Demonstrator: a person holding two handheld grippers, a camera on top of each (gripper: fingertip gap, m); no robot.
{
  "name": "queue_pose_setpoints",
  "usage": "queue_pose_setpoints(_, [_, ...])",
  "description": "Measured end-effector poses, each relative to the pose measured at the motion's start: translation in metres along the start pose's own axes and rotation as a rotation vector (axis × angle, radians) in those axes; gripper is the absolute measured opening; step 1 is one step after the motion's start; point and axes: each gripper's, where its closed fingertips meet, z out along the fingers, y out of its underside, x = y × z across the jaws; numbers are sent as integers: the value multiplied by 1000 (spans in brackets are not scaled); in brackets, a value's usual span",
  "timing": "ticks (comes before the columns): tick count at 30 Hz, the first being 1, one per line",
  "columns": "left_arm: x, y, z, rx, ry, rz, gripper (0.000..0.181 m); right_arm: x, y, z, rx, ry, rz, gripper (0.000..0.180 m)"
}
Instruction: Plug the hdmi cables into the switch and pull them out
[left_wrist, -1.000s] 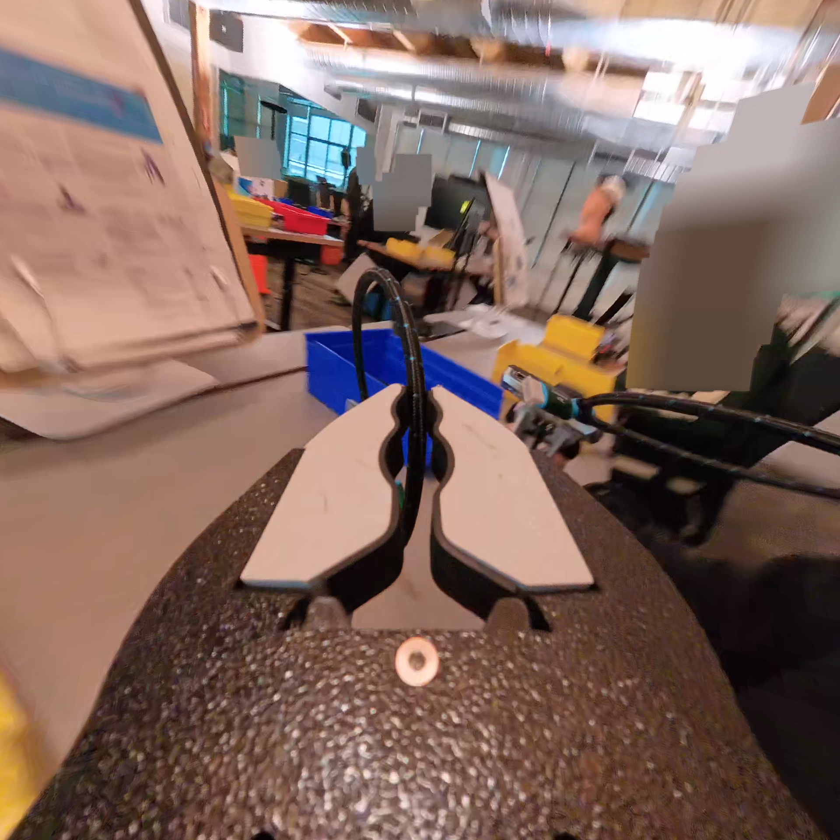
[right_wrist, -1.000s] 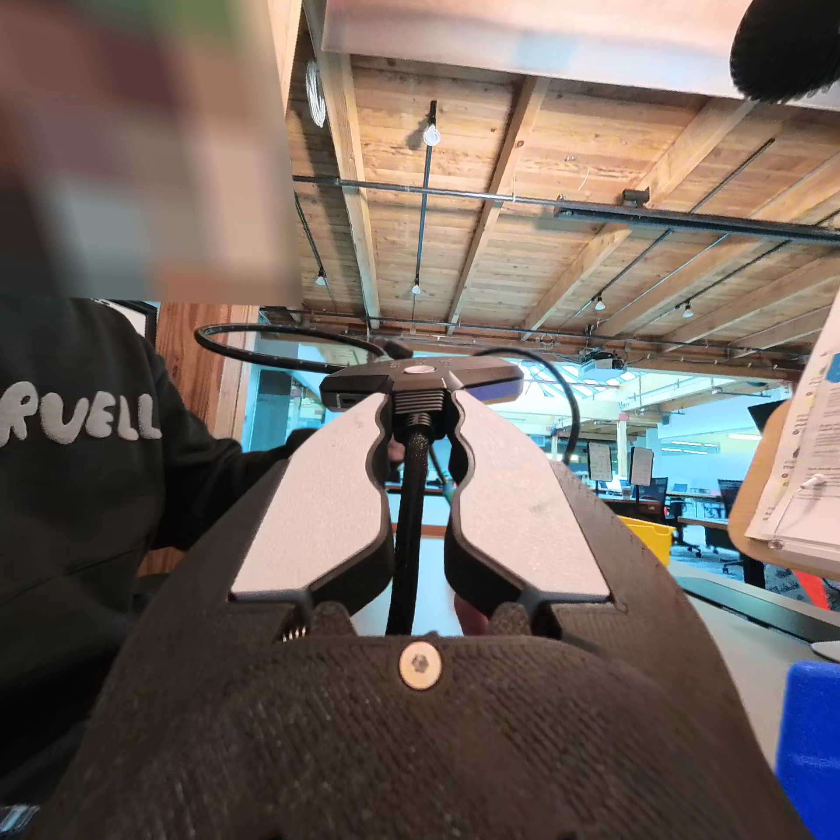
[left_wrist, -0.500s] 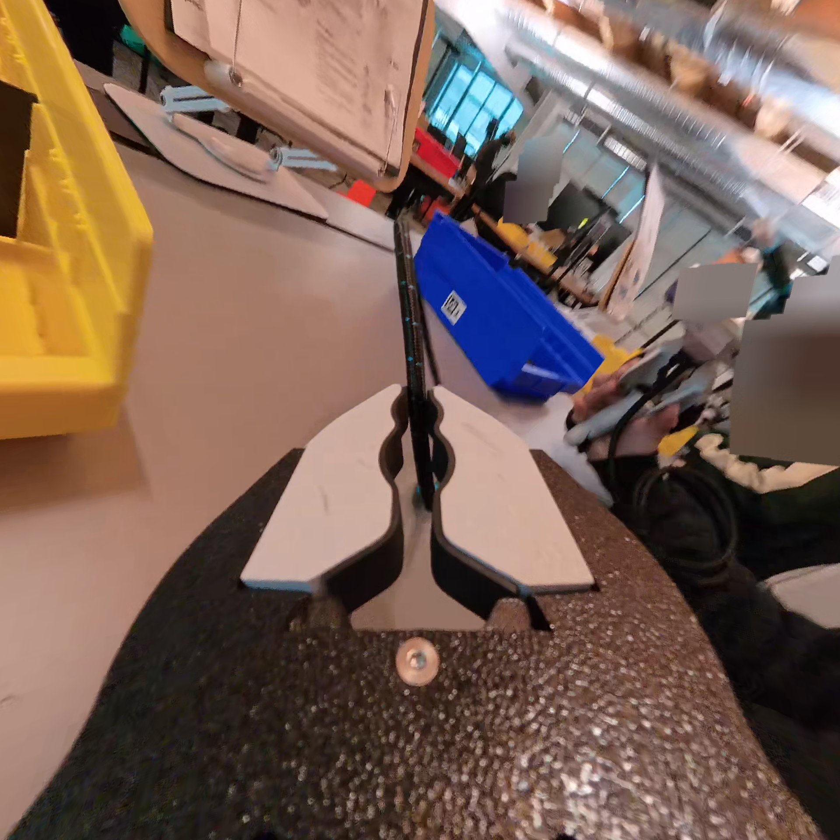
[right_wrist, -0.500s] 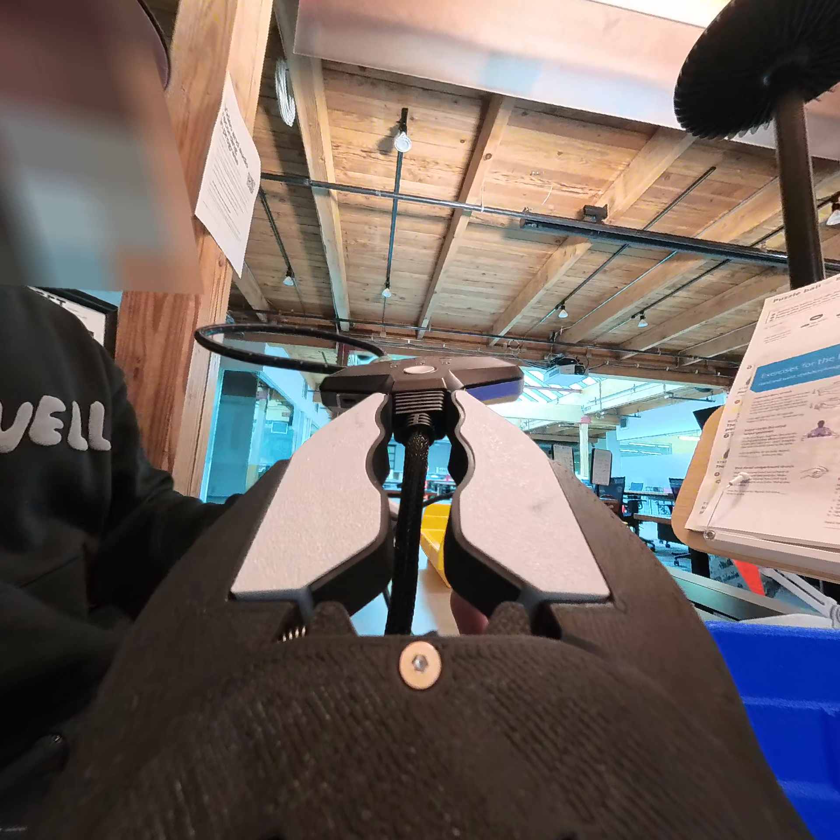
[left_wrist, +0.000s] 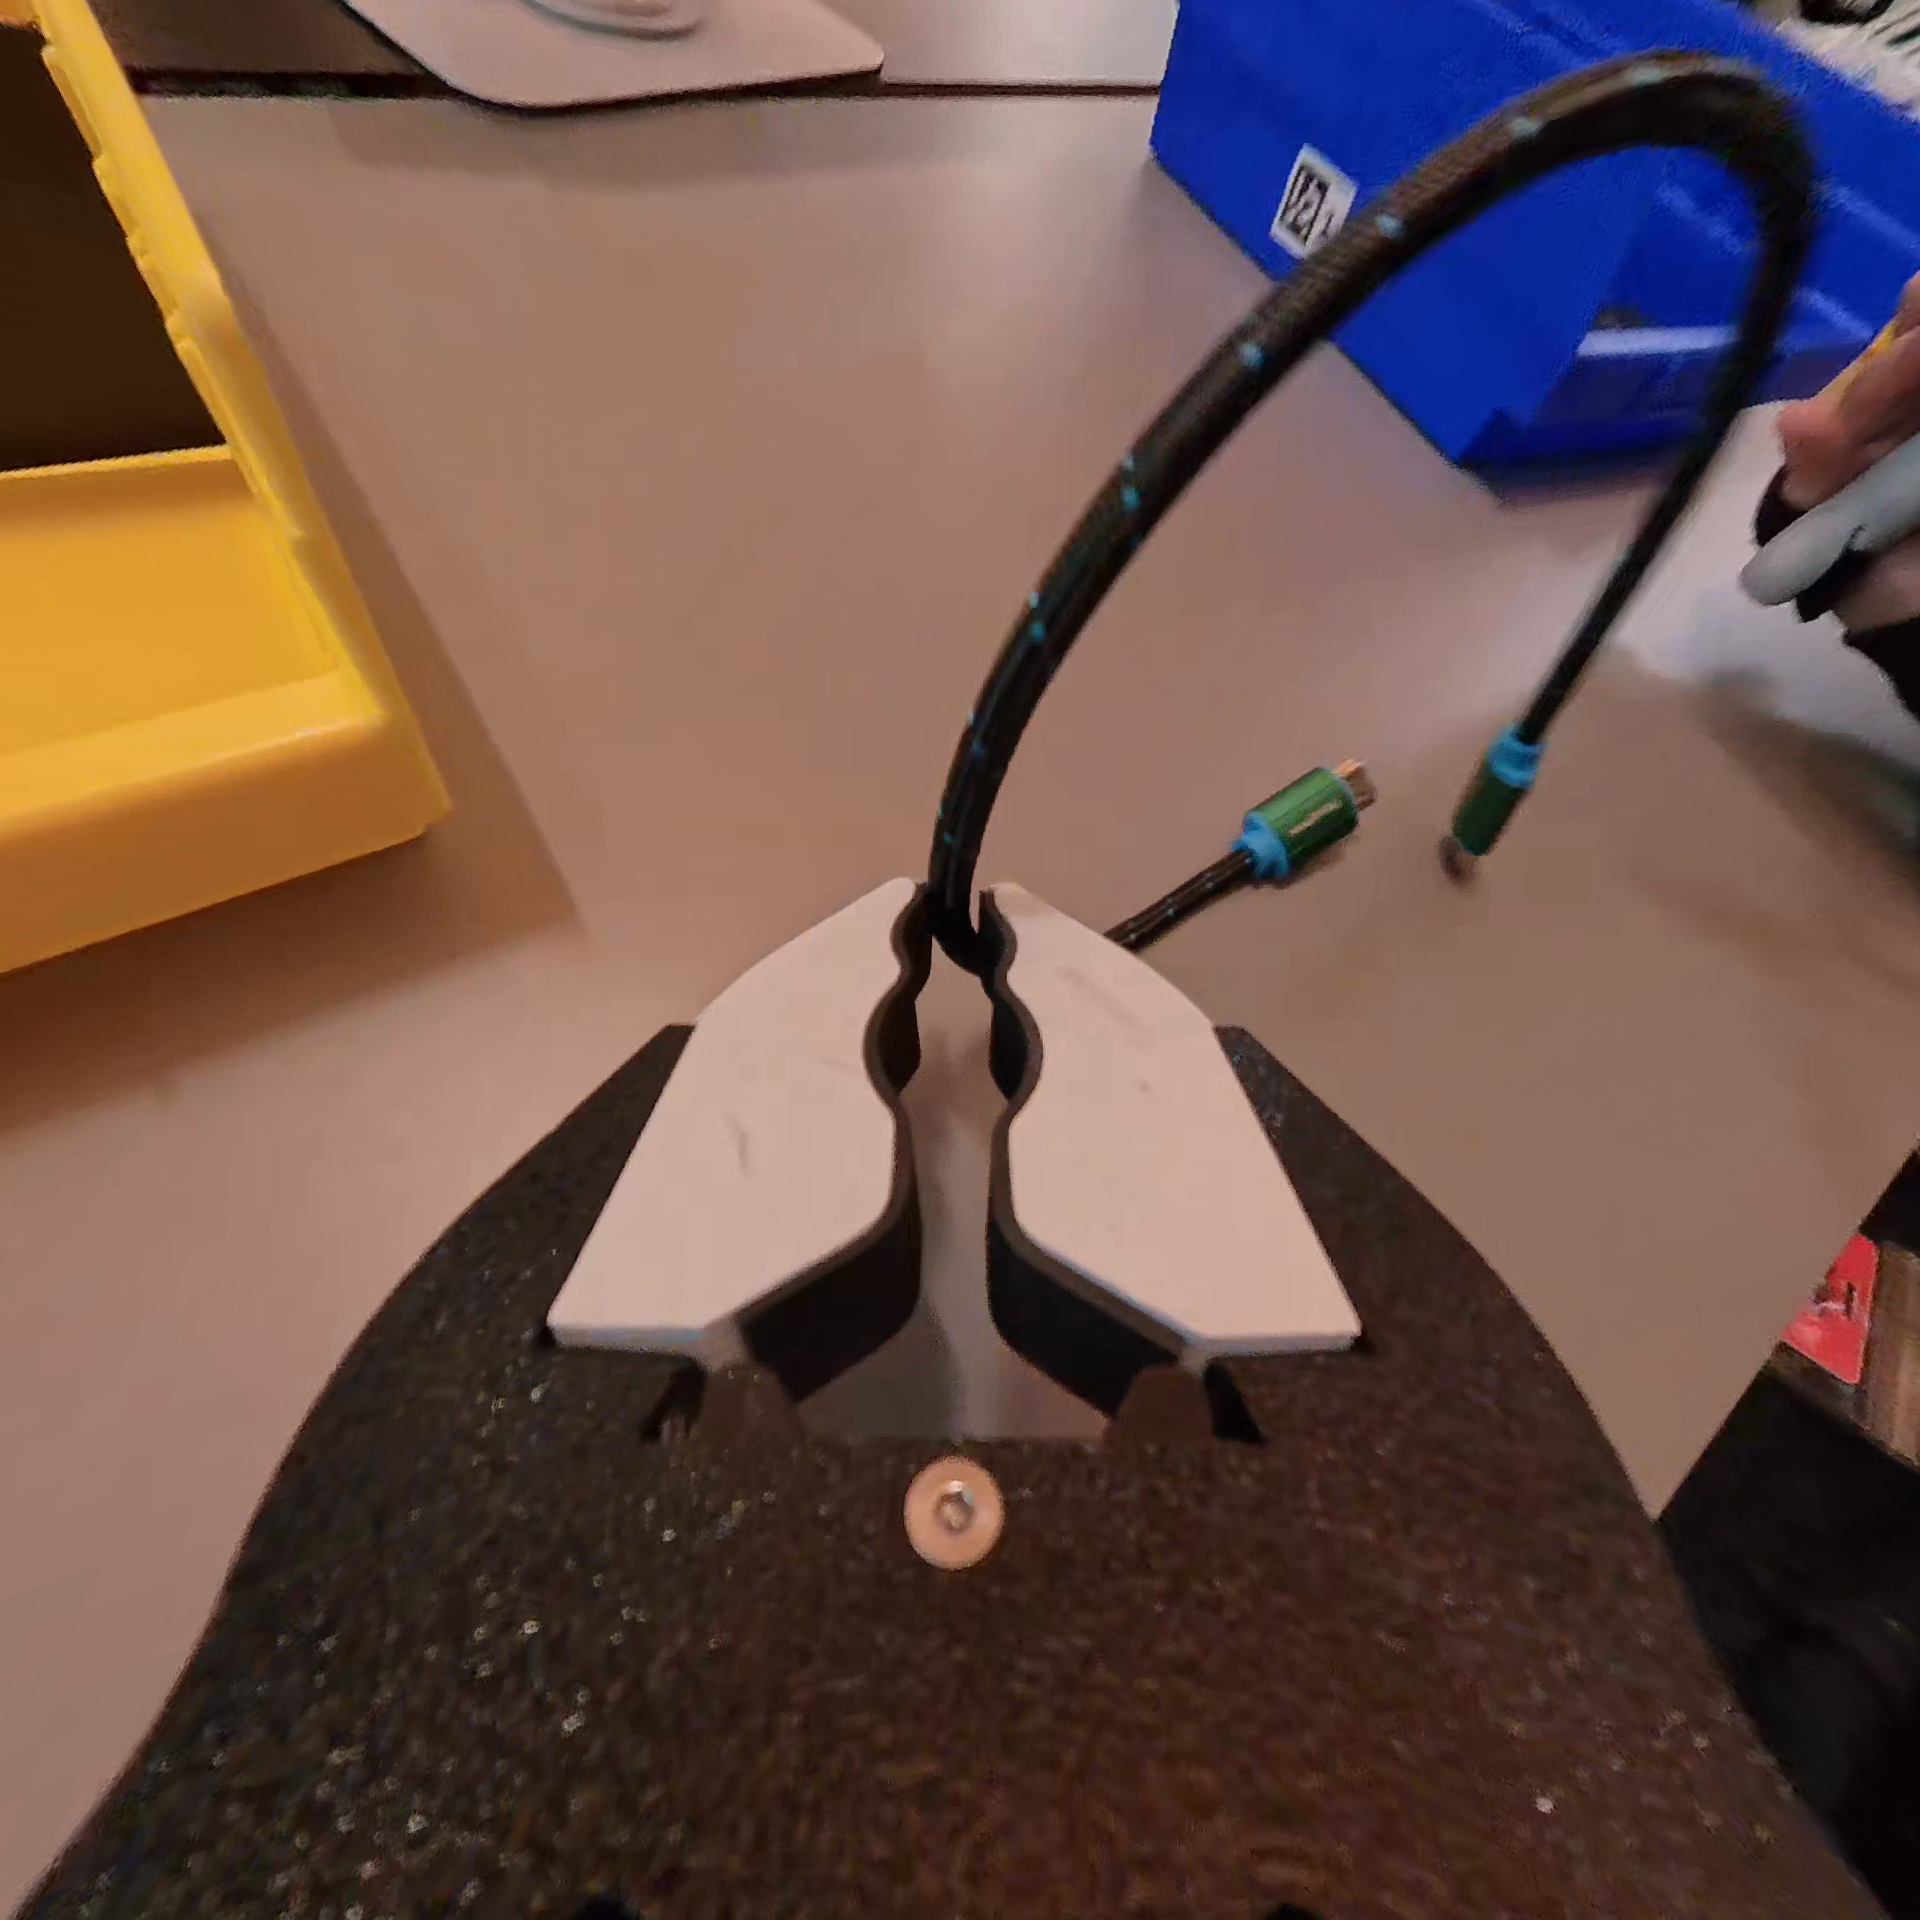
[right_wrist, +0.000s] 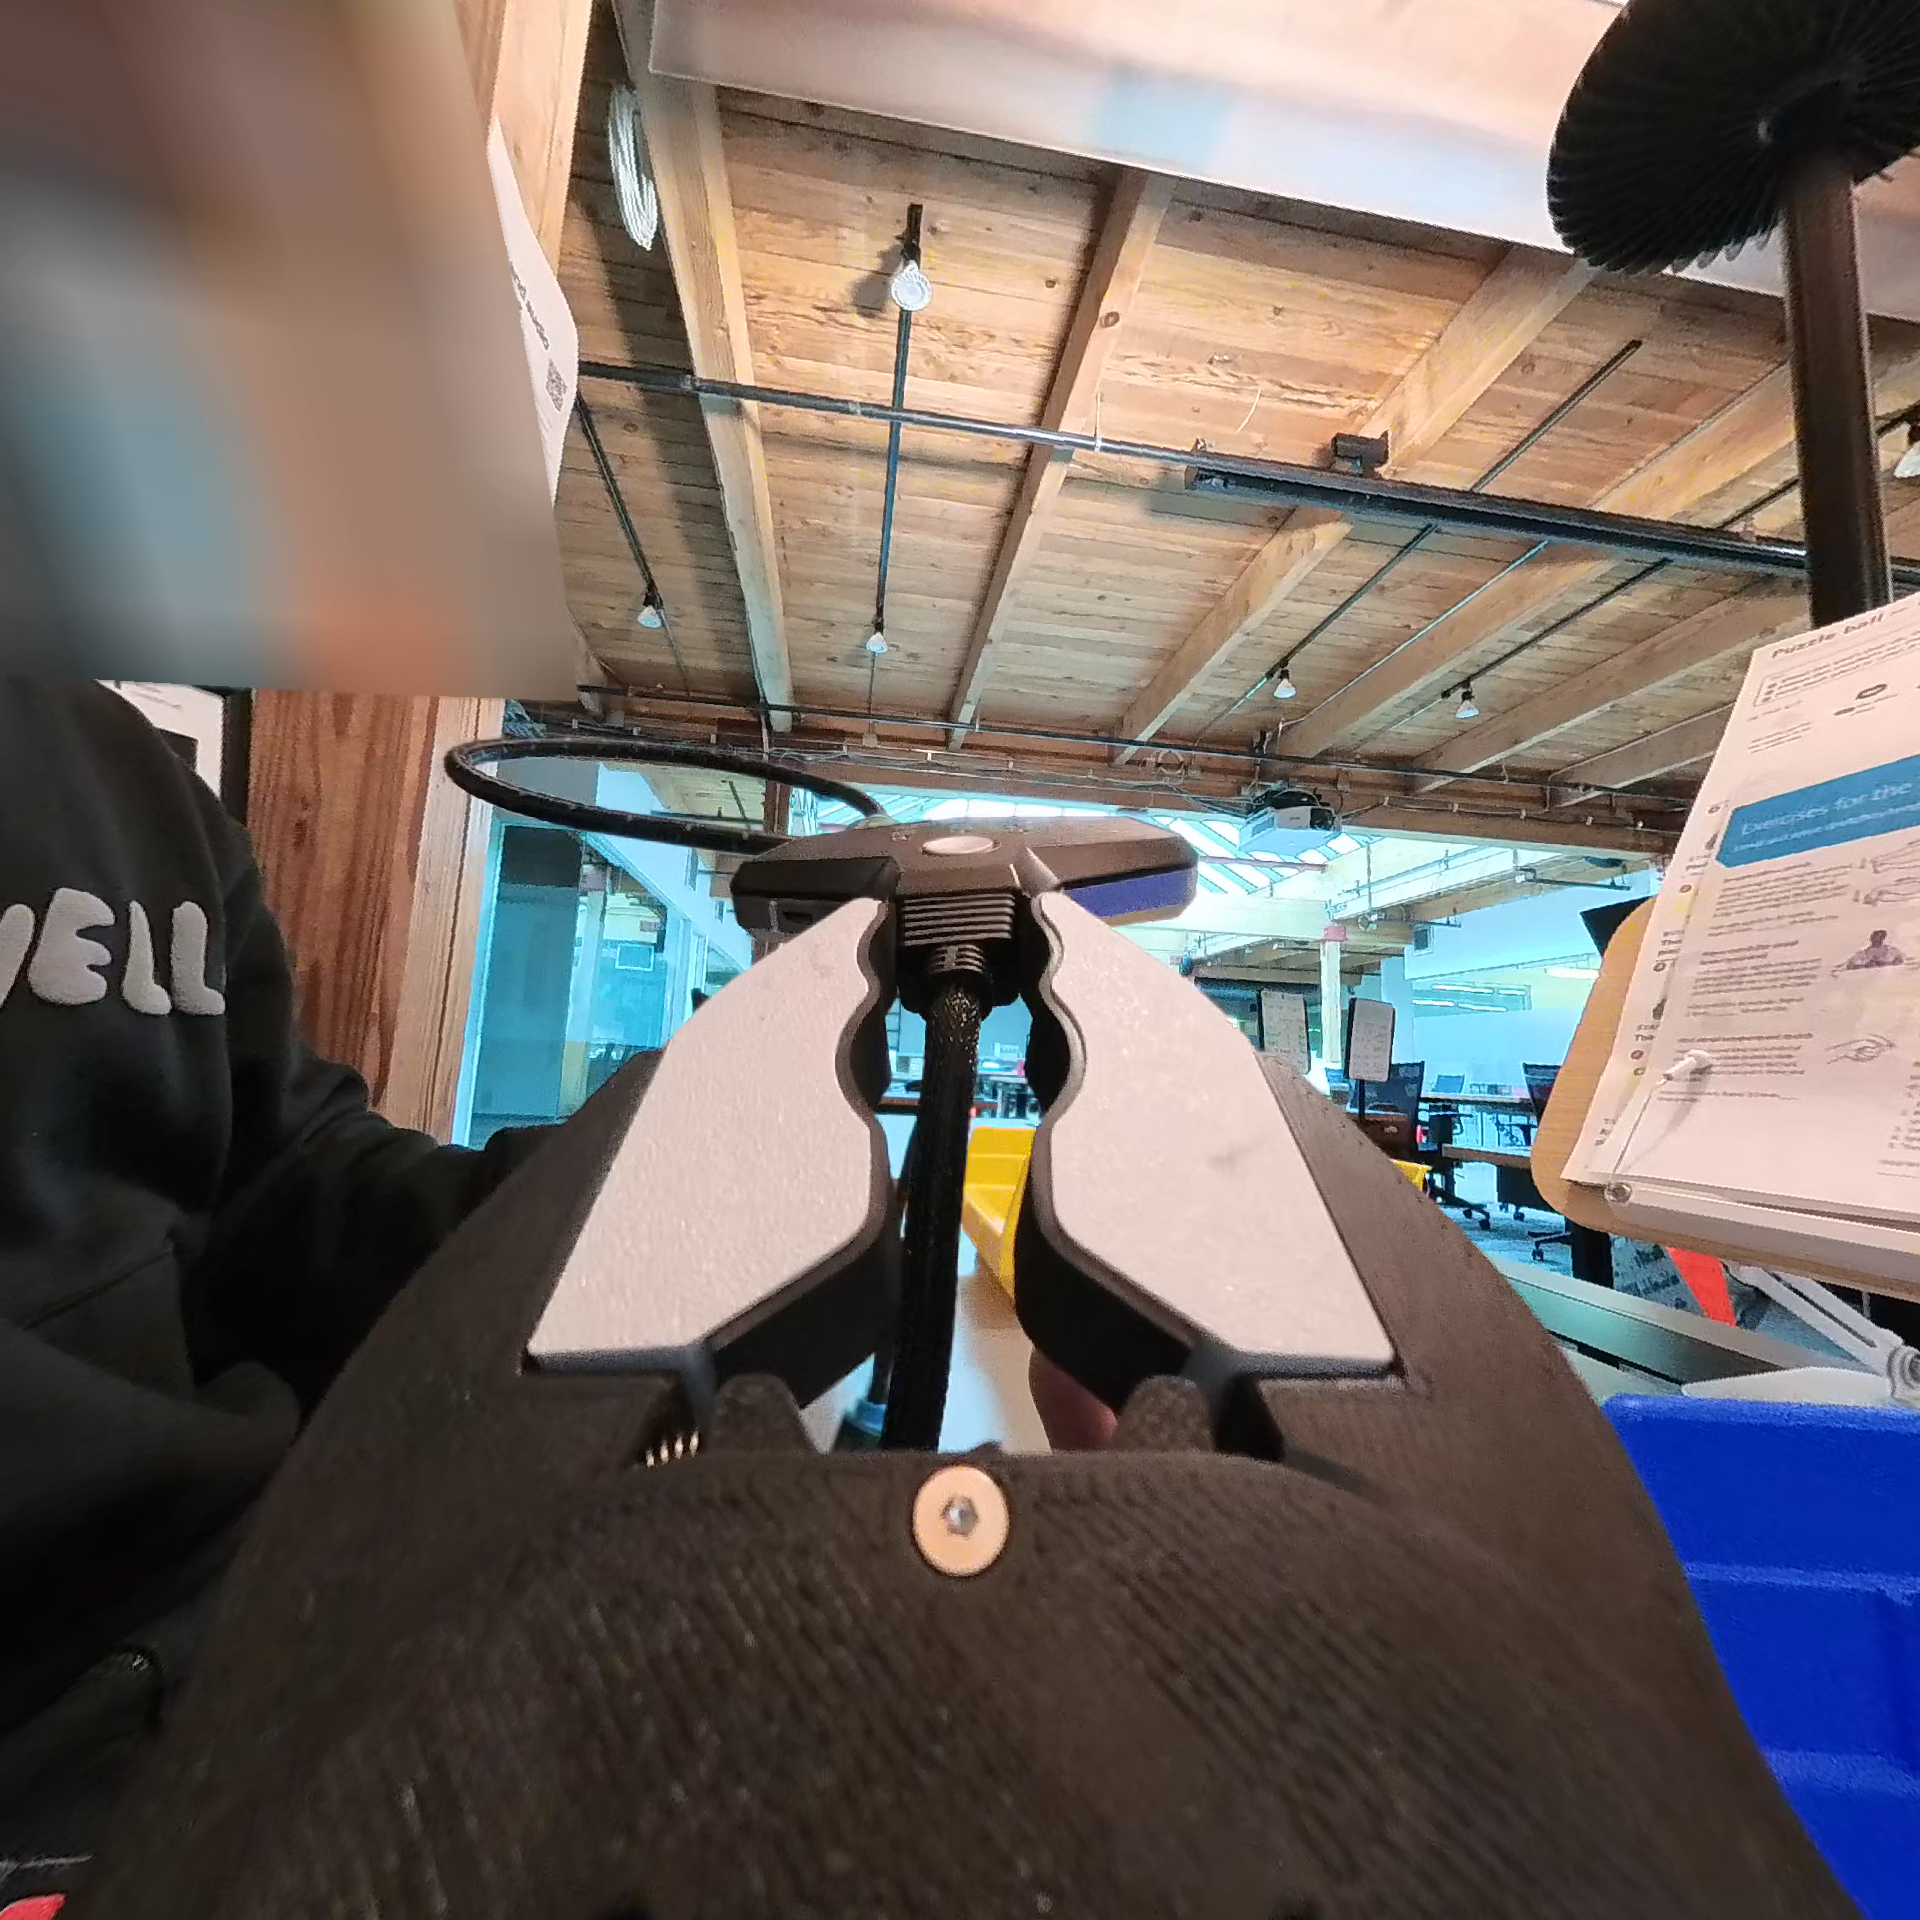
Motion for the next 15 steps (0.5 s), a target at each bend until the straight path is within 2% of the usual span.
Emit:
queue_pose_setpoints(2, [-4, 6, 0, -44, -27, -1, 10, 0, 1, 1, -5, -1, -1, 23])
queue_pose_setpoints(4, [-8, 15, 0, -99, -52, -20, 20, -1, 2, 1, -8, -4, 1, 23])
queue_pose_setpoints(6, [-6, 18, -1, -115, -38, -43, 19, 0, 2, 1, -11, -1, 4, 23])
queue_pose_setpoints(8, [-4, 19, -2, -111, -19, -62, 11, -1, 2, 1, -12, -5, 3, 23])
queue_pose_setpoints(11, [-12, 20, -2, -119, -42, -86, 16, 0, 3, 2, -17, -5, 3, 22])
queue_pose_setpoints(13, [-12, 20, -2, -123, -36, -36, 17, -1, 4, 2, -23, -6, 2, 23])
queue_pose_setpoints(15, [-12, 27, -3, -181, -30, 95, 18, -1, 5, 2, -26, -6, 2, 23])
